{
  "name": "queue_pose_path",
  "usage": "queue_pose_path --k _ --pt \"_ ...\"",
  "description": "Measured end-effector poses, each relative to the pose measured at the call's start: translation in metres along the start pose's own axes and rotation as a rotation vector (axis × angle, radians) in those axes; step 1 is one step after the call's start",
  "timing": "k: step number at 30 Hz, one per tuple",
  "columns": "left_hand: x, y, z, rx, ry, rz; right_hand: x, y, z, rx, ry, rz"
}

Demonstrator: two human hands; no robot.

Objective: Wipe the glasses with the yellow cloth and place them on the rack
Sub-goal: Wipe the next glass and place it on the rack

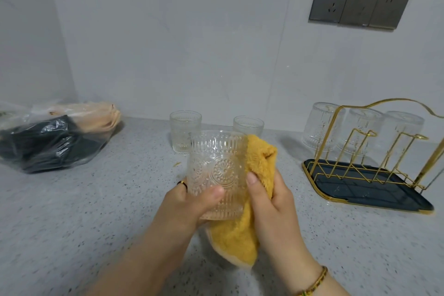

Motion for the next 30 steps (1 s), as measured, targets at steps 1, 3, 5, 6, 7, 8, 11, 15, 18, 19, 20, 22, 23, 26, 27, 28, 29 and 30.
queue_pose_path --k 1,3,5,6,7,8,11,15,18,19,20,22,23,26,27,28,29,30 --pt "0.001 0.000 -0.001 0.007 0.000 0.006 0.006 0.000 0.001 -0.015 -0.002 0.037" --pt "0.002 -0.002 -0.006 0.026 -0.008 0.007 0.014 0.001 0.006 -0.042 0.029 0.064" --pt "-0.001 -0.005 -0.013 0.078 0.044 -0.004 0.014 0.003 0.012 -0.070 0.069 0.035" --pt "-0.003 -0.007 -0.018 0.114 0.076 -0.017 0.011 0.005 0.015 -0.091 0.099 -0.001" --pt "-0.006 -0.009 -0.023 0.150 0.097 -0.035 0.007 0.007 0.020 -0.114 0.133 -0.043" --pt "-0.008 -0.010 -0.027 0.175 0.101 -0.054 0.005 0.010 0.025 -0.139 0.173 -0.078" --pt "-0.006 -0.010 -0.029 0.160 0.033 -0.057 0.000 0.016 0.033 -0.165 0.258 -0.131" --pt "0.001 -0.003 -0.006 0.016 -0.062 -0.002 -0.013 0.010 0.018 -0.074 0.218 -0.172" --pt "0.000 -0.001 0.001 -0.012 -0.023 0.002 -0.009 0.004 0.005 -0.024 0.130 -0.103" --pt "0.001 -0.001 0.001 -0.010 -0.011 0.003 -0.005 0.003 0.004 -0.034 0.097 -0.055" --pt "0.002 -0.001 -0.001 -0.001 0.008 0.007 0.001 0.002 0.006 -0.046 0.065 0.004" --pt "0.002 -0.004 -0.009 0.040 0.061 0.002 0.012 0.003 0.011 -0.071 0.054 0.092" --pt "0.001 -0.005 -0.013 0.062 0.096 -0.005 0.015 0.004 0.013 -0.084 0.055 0.109" --pt "-0.003 -0.007 -0.017 0.075 0.083 -0.046 0.021 0.006 0.015 -0.089 0.015 0.149" --pt "-0.004 -0.007 -0.016 0.071 0.041 -0.067 0.021 0.006 0.015 -0.085 -0.009 0.156" --pt "-0.005 -0.006 -0.016 0.072 0.012 -0.083 0.020 0.006 0.014 -0.077 -0.026 0.158" --pt "-0.005 -0.005 -0.016 0.081 0.001 -0.092 0.020 0.006 0.014 -0.078 -0.025 0.154" --pt "-0.003 -0.004 -0.017 0.099 -0.009 -0.089 0.018 0.006 0.014 -0.074 -0.015 0.142"
Point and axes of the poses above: each hand's wrist, its own y-axis away from the middle knuckle, its own z-axis out of the palm, x = y × z, the point moved 9 cm from there along -y, towards the middle knuckle, and after that the axes turned 12 degrees about -y, right-handed, at the moved point
